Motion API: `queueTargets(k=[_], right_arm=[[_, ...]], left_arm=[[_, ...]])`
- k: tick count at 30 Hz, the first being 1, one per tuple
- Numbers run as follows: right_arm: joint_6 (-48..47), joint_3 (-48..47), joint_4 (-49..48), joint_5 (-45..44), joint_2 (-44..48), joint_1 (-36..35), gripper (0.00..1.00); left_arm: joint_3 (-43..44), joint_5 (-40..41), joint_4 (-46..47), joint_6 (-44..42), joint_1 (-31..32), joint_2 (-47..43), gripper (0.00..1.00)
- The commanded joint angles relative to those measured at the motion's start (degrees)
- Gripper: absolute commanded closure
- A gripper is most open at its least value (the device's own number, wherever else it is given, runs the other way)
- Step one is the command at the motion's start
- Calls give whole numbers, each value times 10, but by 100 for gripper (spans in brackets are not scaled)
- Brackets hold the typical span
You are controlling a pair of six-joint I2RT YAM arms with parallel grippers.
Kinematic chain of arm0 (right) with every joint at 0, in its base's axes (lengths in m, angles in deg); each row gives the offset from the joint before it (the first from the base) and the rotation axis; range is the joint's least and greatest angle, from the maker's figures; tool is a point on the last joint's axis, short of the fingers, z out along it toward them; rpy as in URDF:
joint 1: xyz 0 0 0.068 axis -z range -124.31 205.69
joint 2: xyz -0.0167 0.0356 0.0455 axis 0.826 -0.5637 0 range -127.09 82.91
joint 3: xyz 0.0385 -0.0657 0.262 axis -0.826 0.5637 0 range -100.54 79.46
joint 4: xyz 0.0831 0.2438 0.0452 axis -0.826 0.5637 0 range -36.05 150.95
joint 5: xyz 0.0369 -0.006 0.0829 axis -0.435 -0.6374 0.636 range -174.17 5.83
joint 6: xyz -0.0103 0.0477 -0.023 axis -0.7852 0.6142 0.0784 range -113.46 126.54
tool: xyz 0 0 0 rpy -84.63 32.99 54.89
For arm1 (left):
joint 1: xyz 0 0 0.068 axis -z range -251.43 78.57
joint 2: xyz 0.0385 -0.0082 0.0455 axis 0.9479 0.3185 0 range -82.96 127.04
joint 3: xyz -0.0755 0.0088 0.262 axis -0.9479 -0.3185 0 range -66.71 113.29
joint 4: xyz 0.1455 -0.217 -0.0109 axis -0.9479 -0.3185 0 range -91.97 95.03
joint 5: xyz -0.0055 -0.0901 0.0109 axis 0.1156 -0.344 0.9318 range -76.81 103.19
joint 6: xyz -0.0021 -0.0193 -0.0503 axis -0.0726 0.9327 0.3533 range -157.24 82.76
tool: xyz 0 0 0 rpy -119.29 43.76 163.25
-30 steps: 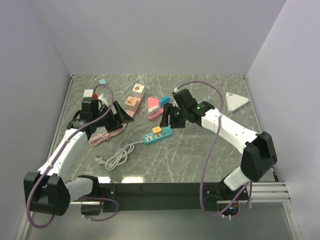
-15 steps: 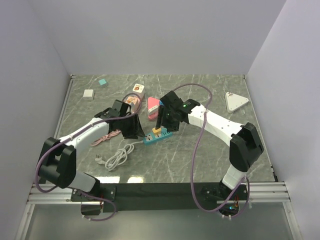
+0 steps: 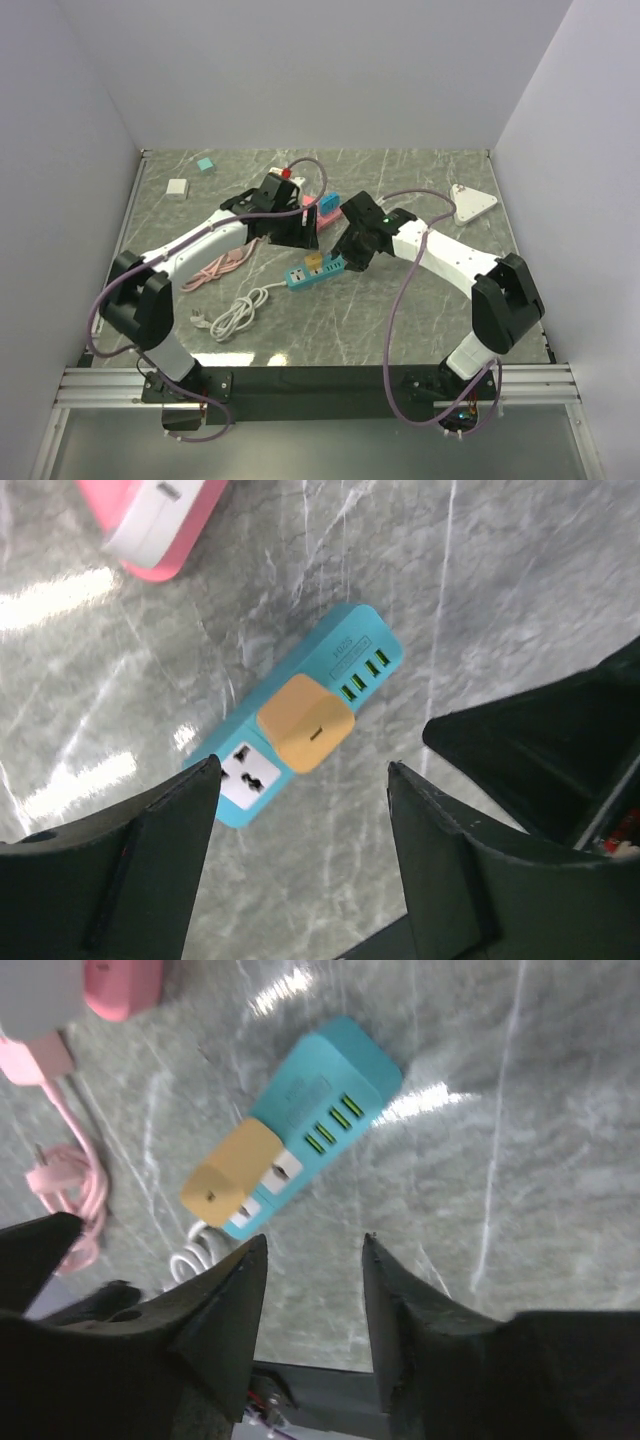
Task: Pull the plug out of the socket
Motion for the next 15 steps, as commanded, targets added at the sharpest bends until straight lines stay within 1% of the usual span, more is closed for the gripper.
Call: queueTargets(k=[1,4,5,7,8,11,15], right_arm=[[30,-8,-54,32,-11,22,53],[24,22,-93,94,-29,46,66],[20,31,-119,120,-36,51,76],[5,55,-148,146,-43,61,90],[-3,63,-189,178,-49,64,100],[-15,76,-224,214,-74,73,100],[-30,78,-236,244,-99,75,100]], left_arm=[[48,18,-48,-69,10,35,26],[71,14,-68,-92,20,58,26],[75,14,-72,-101,23,64,25],[83,22,-80,-107,31,68,25],[84,24,-80,-113,32,70,25],[88,24,-83,-123,36,76,24],[98,26,-87,-146,59,90,25]])
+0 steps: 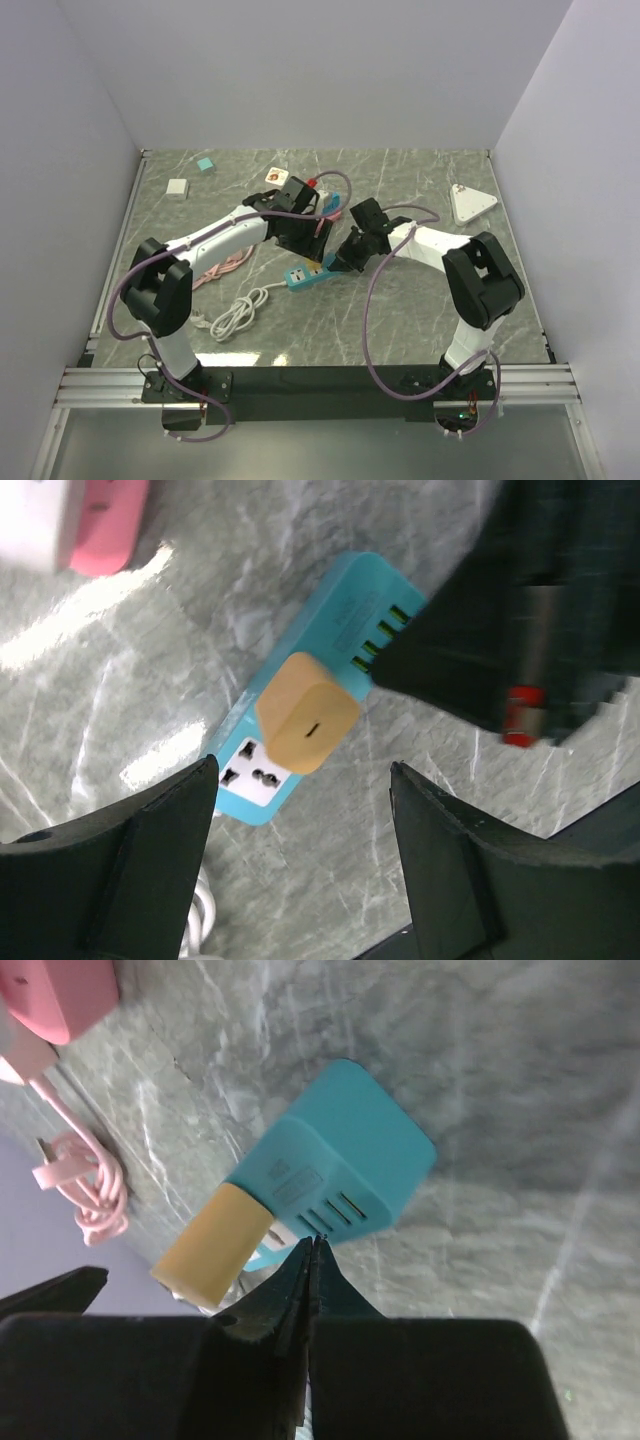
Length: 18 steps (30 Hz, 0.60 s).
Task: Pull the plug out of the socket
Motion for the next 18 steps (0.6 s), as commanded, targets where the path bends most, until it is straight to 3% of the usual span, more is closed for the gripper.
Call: queueTargets(k=[1,8,13,18], right_arm=[[-24,3,-55,56,-15,4,100],[-31,17,-64,65,-33,25,100],[-41,45,-67,68,-23,43,100],[-55,56,-69,75,-23,48,100]], left_arm=[[29,9,-9,-46,21,12,25],[34,42,-9,-80,35,48,27],[34,72,0,-84,35,62,34],[37,73,14,-91,36,72,61]])
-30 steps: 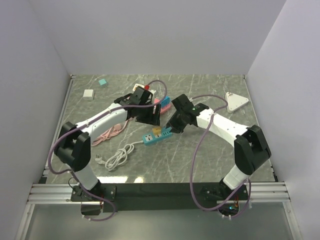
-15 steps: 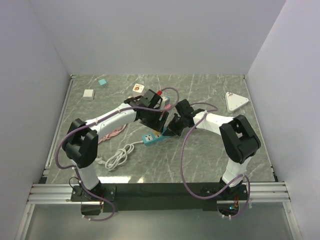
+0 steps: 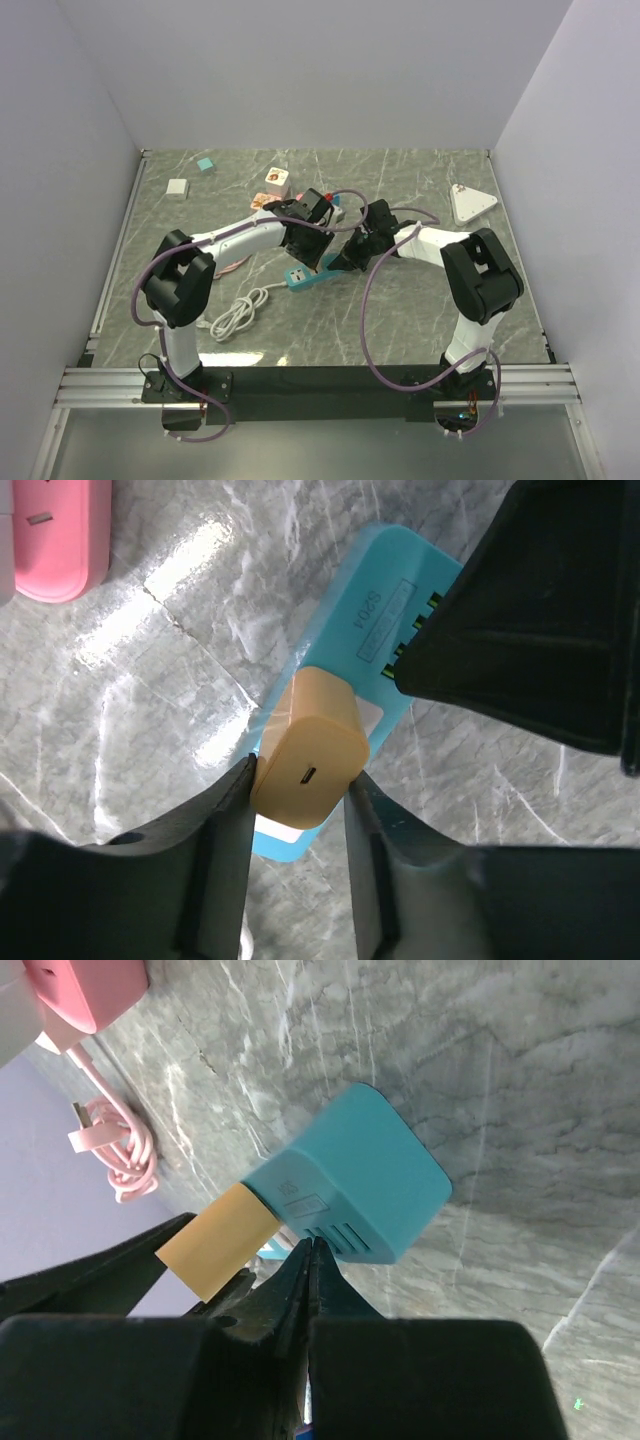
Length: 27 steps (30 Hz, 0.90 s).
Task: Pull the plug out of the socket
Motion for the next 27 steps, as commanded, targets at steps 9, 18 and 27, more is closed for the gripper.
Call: queueTargets(k=[9,18,27], right_arm=[[-81,-24,43,15,-23,7,100],[-188,-131,135,35,-56,24,100],[-215,-155,186,0,-10,63,100]], left_arm=[[33,12,19,-19,23,19,78],[47,63,-12,160,35,20,99],[44,147,-20,401,37,19,100]])
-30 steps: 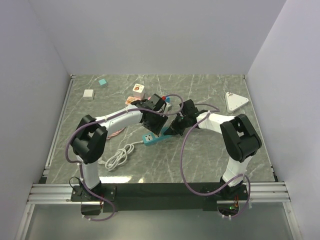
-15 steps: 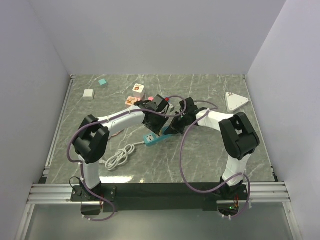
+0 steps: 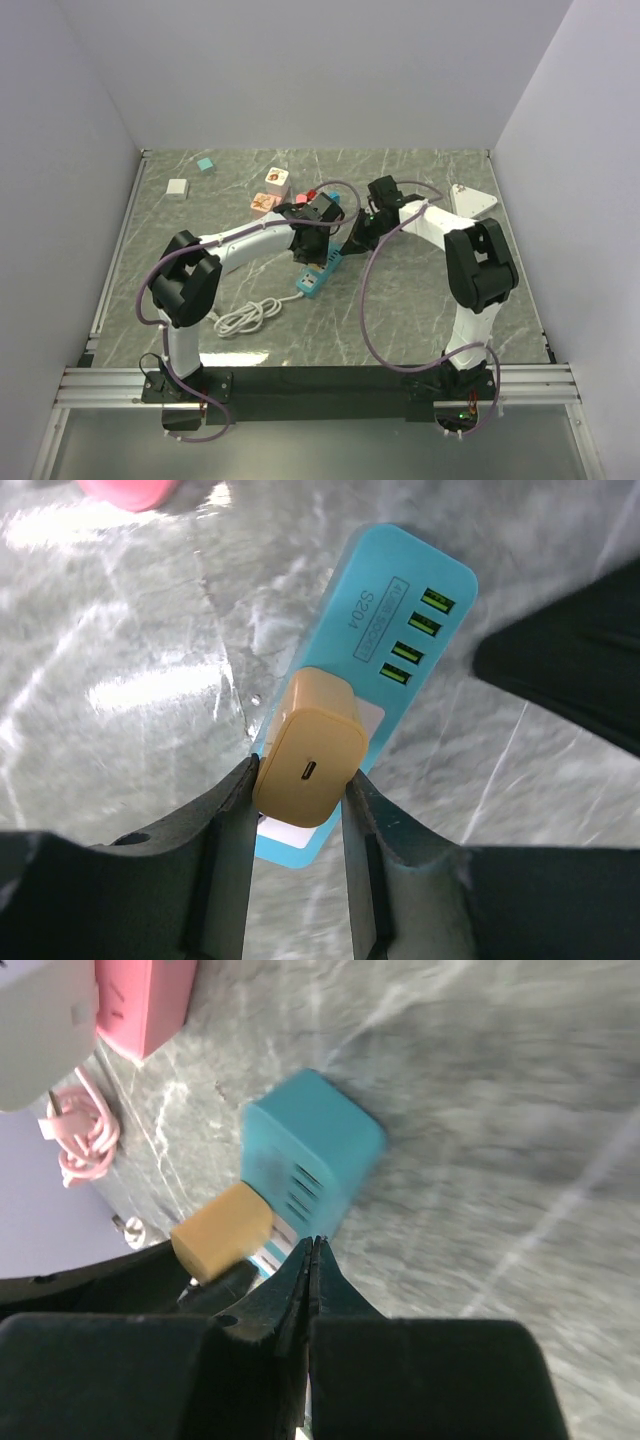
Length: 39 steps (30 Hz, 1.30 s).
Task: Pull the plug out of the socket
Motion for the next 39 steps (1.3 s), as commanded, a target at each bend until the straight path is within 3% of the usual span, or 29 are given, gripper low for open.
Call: queueTargets(k=[1,4,5,6,7,10,11,15,18,27,33,38,39], right_arm=[[-17,-9,30,-19,45,15,100],[-11,13,7,3,58,15,100],[-9,21,-4,10,62,15,100],[-4,41,-15,17,71,15,100],[-2,52,-42,38,76,15,100],[-2,73,-63,61,84,15,100],[-6,75,-63,61,84,15,100],[-17,68,-60,68,83,15,100],[-18,60,-57,71,84,15,100],[-9,66,-60,68,85,15,100],[-11,74,-61,69,87,17,100],[-13,80,-64,71,92,22,100],[-14,83,-64,72,91,23,100]], left_arm=[[21,43,3,132,2,8,100],[43,65,-19,164,3,47,99],[57,69,-32,168,4,53,94],[62,77,-36,169,6,58,71],[68,81,-39,169,7,61,60],[80,89,-44,154,14,59,39],[88,92,-48,151,16,58,27],[96,102,-57,110,18,46,4],[93,99,-46,55,18,31,2],[56,35,54,-155,17,1,11],[63,-7,56,-195,16,26,25],[54,-18,64,-199,15,33,29],[53,-21,66,-201,15,33,35]])
